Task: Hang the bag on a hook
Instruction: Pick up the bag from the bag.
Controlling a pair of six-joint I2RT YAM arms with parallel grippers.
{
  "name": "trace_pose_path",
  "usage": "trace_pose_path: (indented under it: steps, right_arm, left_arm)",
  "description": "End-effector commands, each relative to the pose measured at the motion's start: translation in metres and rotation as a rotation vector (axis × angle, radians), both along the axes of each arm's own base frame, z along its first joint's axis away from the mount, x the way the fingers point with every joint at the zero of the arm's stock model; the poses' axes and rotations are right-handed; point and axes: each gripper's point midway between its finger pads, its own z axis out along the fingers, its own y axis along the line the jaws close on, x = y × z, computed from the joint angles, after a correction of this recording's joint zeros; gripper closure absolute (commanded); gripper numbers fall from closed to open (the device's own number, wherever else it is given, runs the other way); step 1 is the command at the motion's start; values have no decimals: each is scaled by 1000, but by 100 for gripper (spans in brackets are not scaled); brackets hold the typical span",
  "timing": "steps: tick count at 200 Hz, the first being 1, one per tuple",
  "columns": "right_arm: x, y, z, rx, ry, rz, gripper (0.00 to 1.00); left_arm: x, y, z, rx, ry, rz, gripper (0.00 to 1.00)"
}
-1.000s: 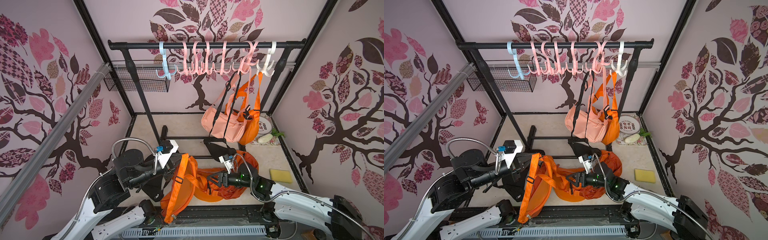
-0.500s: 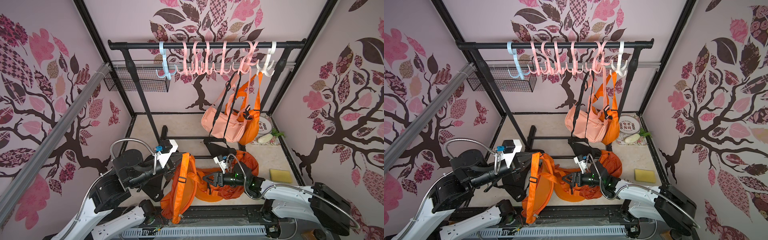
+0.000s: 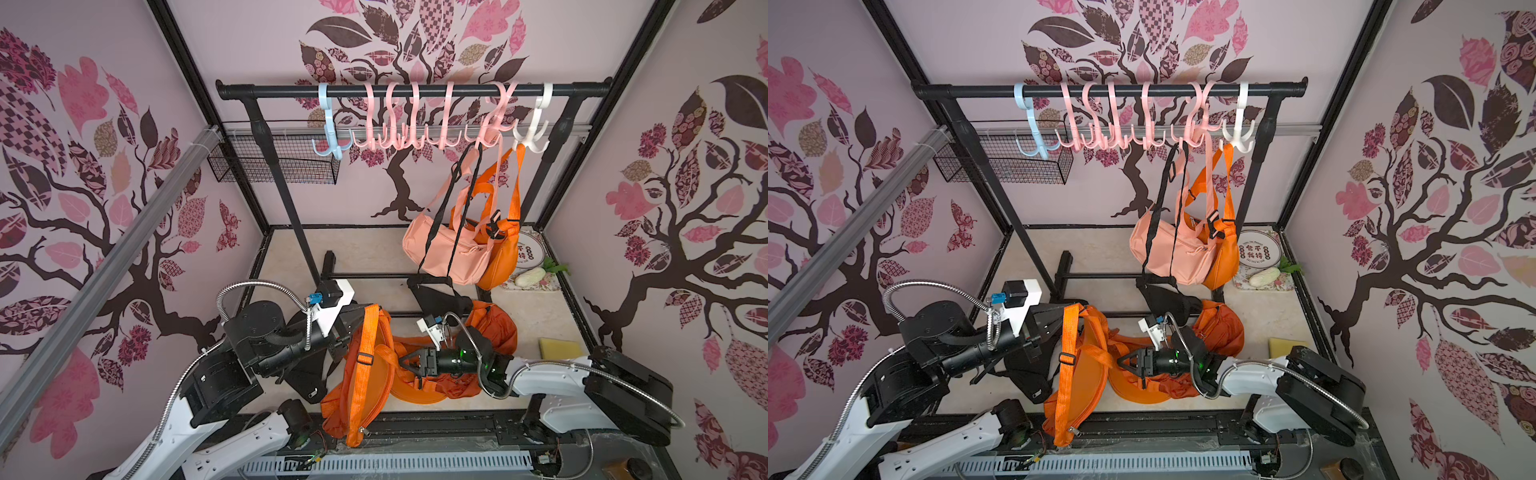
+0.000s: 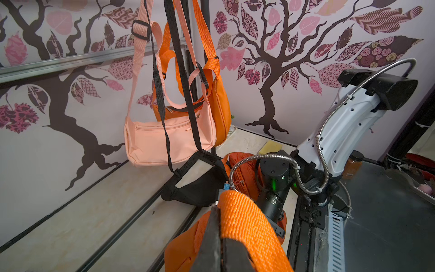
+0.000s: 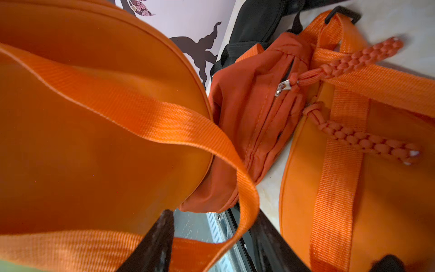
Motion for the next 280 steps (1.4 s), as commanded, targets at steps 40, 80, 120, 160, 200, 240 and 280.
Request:
trace_pose_path:
  steps: [40, 80, 120, 160, 200, 240, 280]
  right_arm:
    - [11, 10, 13, 45, 2, -34, 72]
    - [17, 1, 23, 34, -68, -87, 96]
    - [37, -28, 66, -37, -252, -244, 100]
    - [64, -95, 166, -160, -587, -528, 100]
    - [72, -116, 253, -256, -814, -599, 100]
    - [65, -133, 343, -206, -983, -658, 100]
    - [50, -130, 404, -130, -1065, -611, 100]
  left_arm:
    - [-1, 2, 6, -47, -33, 4, 100]
    - [0, 4, 1, -55, -33, 15, 100]
    - [2, 11, -1, -4, -49, 47, 100]
    - [9, 23, 11, 87, -118, 109, 48]
    - [19, 30, 44, 108, -230, 170, 26]
    - [36, 33, 75, 109, -345, 266, 7]
    - [59, 48, 107, 105, -464, 443, 2]
